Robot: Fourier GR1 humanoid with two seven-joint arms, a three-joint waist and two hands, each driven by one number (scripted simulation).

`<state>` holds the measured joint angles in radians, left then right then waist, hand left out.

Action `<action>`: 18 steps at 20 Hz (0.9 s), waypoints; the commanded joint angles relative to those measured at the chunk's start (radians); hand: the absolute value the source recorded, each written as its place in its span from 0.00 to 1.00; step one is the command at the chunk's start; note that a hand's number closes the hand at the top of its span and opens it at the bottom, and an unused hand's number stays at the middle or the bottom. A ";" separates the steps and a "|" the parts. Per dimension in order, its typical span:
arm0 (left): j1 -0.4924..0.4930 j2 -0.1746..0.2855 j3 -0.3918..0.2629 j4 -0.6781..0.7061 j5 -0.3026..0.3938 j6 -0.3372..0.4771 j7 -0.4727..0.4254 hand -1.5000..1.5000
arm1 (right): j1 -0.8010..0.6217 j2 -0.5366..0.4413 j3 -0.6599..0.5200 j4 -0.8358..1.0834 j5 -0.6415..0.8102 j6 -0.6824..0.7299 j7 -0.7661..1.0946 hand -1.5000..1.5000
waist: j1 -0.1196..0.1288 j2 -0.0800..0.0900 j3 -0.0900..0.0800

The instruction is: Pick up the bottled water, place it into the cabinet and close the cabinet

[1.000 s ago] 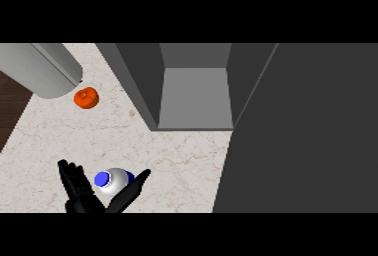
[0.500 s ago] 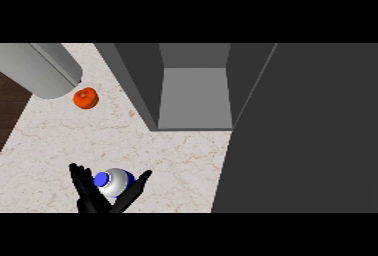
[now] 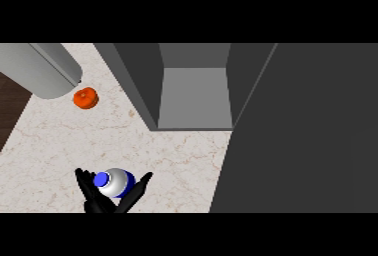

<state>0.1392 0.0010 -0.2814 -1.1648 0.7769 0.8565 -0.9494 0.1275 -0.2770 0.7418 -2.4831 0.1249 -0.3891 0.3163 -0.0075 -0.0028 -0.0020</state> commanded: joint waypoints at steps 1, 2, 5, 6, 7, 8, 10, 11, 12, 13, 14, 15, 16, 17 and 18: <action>0.047 -0.001 -0.020 0.070 0.104 -0.113 -0.159 0.00 | -0.016 -0.029 -0.051 -0.130 0.065 0.003 0.080 0.00 | 0.004 0.001 0.000; 0.039 -0.001 -0.021 0.039 0.069 -0.080 -0.137 0.00 | 0.020 -0.023 0.044 -0.093 0.136 -0.007 0.049 0.00 | 0.002 -0.001 0.001; 0.019 -0.001 -0.073 0.118 0.201 -0.130 -0.278 0.00 | 0.009 -0.013 0.035 -0.085 0.110 -0.028 0.022 0.00 | -0.001 -0.001 0.000; -0.069 -0.001 -0.021 0.193 0.196 -0.144 -0.248 0.00 | 0.031 -0.072 -0.022 -0.111 0.053 0.011 0.004 0.00 | -0.005 0.001 0.000; -0.007 -0.001 -0.048 0.110 0.160 -0.146 -0.222 0.00 | 0.014 -0.025 0.003 -0.096 0.097 -0.027 0.033 0.00 | 0.001 0.000 0.001; -0.037 -0.001 -0.025 0.169 0.177 -0.198 -0.232 0.00 | 0.055 -0.029 0.083 -0.094 0.143 -0.042 -0.007 0.00 | -0.005 -0.001 0.001; -0.025 -0.001 -0.083 0.124 0.230 -0.163 -0.274 1.00 | -0.005 -0.059 -0.010 -0.146 0.093 -0.024 0.083 0.00 | -0.001 0.000 0.000; -0.066 -0.001 -0.028 0.215 0.239 -0.244 -0.291 1.00 | -0.032 -0.033 -0.039 -0.085 0.042 -0.014 0.055 0.00 | 0.003 0.002 0.000; -0.081 -0.001 -0.037 0.237 0.239 -0.247 -0.292 1.00 | 0.062 -0.083 -0.002 -0.078 0.049 -0.006 -0.048 0.00 | -0.004 0.001 0.001; -0.096 -0.001 -0.032 0.222 0.268 -0.230 -0.299 1.00 | 0.016 -0.078 -0.004 -0.166 0.078 -0.016 0.077 0.00 | -0.005 0.000 0.000; -0.083 -0.001 0.027 0.258 0.211 -0.314 -0.274 1.00 | 0.018 -0.063 0.011 -0.106 0.087 -0.021 0.018 0.00 | -0.001 0.000 0.001; -0.069 -0.001 -0.014 0.257 0.242 -0.309 -0.325 1.00 | 0.013 -0.042 0.059 -0.102 0.133 -0.046 0.037 0.00 | -0.003 -0.001 0.000; -0.145 -0.001 0.054 0.306 0.219 -0.309 -0.267 1.00 | 0.010 -0.062 0.010 -0.148 0.089 -0.039 0.080 0.00 | -0.004 0.001 0.000; -0.046 -0.001 -0.055 0.189 0.253 -0.274 -0.334 1.00 | 0.039 -0.076 -0.027 -0.041 0.024 -0.016 -0.059 0.00 | 0.003 0.001 0.002; -0.095 -0.001 -0.027 0.229 0.282 -0.281 -0.337 1.00 | 0.066 -0.091 0.046 -0.123 0.098 -0.034 0.005 0.00 | -0.005 -0.001 0.001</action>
<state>0.0599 0.0026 -0.2963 -0.9489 1.0113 0.6047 -1.1623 0.1322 -0.3279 0.7435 -2.4777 0.1227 -0.4244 0.2859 -0.0095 -0.0028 -0.0008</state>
